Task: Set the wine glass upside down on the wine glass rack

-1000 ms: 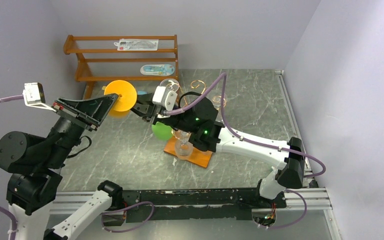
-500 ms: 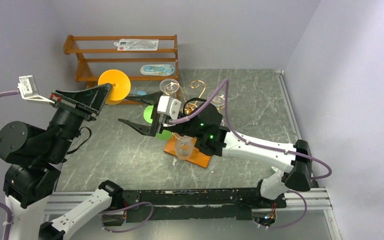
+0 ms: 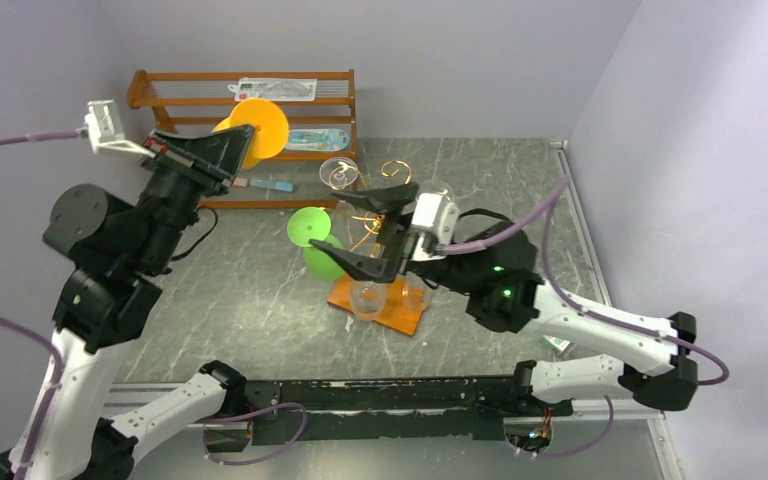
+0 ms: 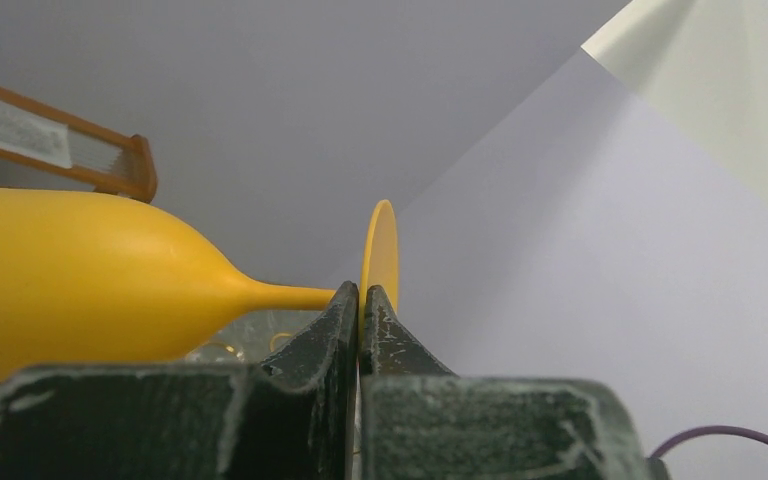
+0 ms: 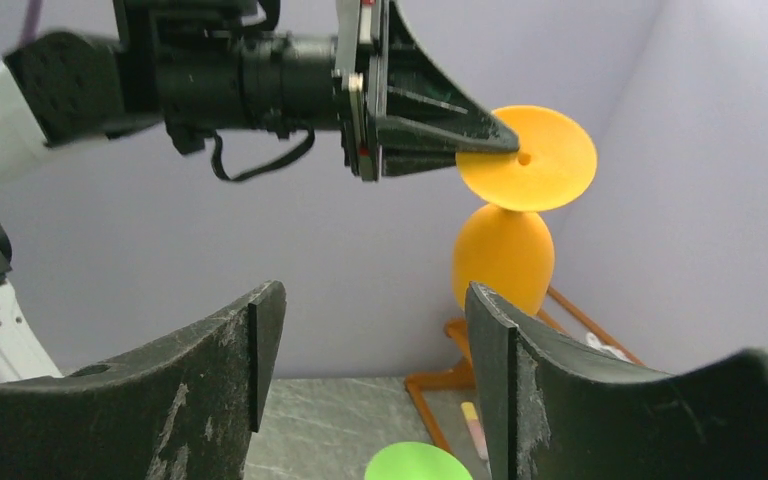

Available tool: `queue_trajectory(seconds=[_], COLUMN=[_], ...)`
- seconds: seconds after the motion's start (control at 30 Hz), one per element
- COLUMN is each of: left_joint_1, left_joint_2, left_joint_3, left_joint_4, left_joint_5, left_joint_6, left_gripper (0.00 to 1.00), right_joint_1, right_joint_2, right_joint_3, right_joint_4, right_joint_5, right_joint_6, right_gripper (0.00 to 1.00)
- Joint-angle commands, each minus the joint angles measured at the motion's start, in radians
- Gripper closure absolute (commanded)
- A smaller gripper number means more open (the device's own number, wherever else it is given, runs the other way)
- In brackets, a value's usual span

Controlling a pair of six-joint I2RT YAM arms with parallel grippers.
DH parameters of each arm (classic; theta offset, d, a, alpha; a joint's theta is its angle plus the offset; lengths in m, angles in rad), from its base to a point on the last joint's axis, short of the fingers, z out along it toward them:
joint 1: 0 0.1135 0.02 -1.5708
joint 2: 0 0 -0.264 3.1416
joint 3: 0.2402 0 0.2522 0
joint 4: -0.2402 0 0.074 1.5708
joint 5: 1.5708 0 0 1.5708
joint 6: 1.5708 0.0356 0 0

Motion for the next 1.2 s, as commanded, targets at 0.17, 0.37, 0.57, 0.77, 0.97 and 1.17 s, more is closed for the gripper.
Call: queue_trajectory(seconds=[0.17,0.37,0.57,0.77,0.97,1.17], left_joint_1=[-0.011,-0.011,-0.011,-0.011,-0.012,-0.013], left_joint_2=[0.234,0.374,0.465,0.524,0.536,0.531], left_joint_3=[0.030,0.079,0.056,0.008,-0.100,-0.132], left_joint_4=[0.320,0.436,0.548,0.603,0.708,0.600], left_joint_5=[0.249,0.357,0.382,0.421,0.437,0.388], left_joint_6=[0.079,0.123,0.087,-0.038,-0.149,-0.229], left_gripper=[0.95,0.95,0.95,0.95,0.95,0.95], right_joint_1=[0.001,0.001,0.002,0.002,0.002,0.001], right_joint_2=[-0.225,-0.333,-0.414,-0.434,-0.440,-0.444], right_joint_3=[-0.089,-0.163,-0.243,-0.235,-0.249,-0.256], right_joint_4=[-0.183,-0.239,-0.179,-0.224,-0.214,-0.222], right_joint_5=[0.236,0.198,0.196,0.216,0.202,0.207], right_joint_6=[0.058,0.132,0.224,0.254,0.271,0.297], right_gripper=[0.29,0.29,0.29,0.30,0.30,0.30])
